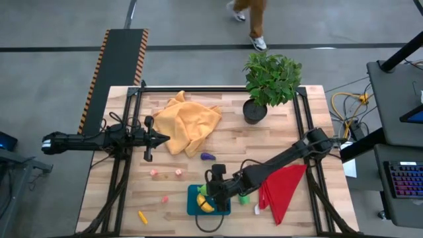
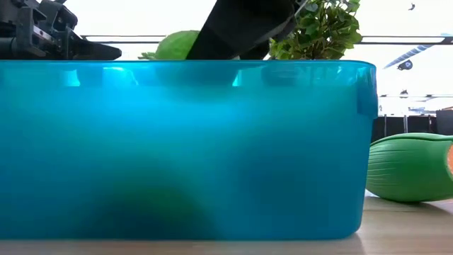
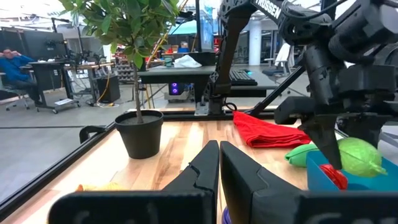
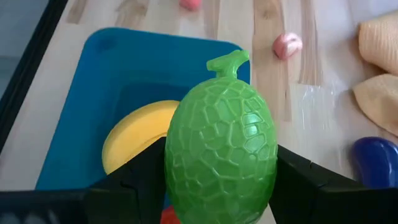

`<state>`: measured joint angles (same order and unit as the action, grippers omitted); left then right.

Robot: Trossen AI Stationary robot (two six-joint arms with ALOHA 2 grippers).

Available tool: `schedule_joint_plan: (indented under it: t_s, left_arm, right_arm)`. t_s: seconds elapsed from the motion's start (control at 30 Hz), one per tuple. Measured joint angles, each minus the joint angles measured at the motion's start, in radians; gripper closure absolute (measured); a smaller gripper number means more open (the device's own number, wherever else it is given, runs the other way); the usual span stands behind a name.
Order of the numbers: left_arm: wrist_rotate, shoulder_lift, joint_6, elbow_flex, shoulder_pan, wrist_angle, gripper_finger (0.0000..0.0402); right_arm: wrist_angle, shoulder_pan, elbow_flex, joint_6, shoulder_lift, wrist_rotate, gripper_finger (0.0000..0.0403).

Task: Pick and placing Produce into tupperware
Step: Put the green melon into the blue bin

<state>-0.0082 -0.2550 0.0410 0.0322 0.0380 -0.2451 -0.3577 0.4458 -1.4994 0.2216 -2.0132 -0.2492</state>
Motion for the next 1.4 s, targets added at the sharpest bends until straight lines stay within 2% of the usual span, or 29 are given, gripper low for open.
schedule_joint_plan:
  t_s: [0.17,0.67,1.0,1.4]
  left_arm:
    - [0.000,0.000,0.000,0.000,0.000,0.000,0.0402]
    - [0.000,0.000,0.000,0.000,0.000,0.000,0.0402]
    - [0.000,0.000,0.000,0.000,0.000,0.000,0.0402]
    - [0.000,0.000,0.000,0.000,0.000,0.000,0.0402]
  right_arm:
    - [0.005,0.001,0.000,0.013,-0.001,0.040,0.0193]
    - [0.111,-0.001,0.066,0.014,-0.001,0.051,0.0193]
    - [0.103,-0.001,0.078,0.005,-0.002,0.050,0.0192]
    - [0.114,-0.010,0.116,0.005,-0.002,0.047,0.0156]
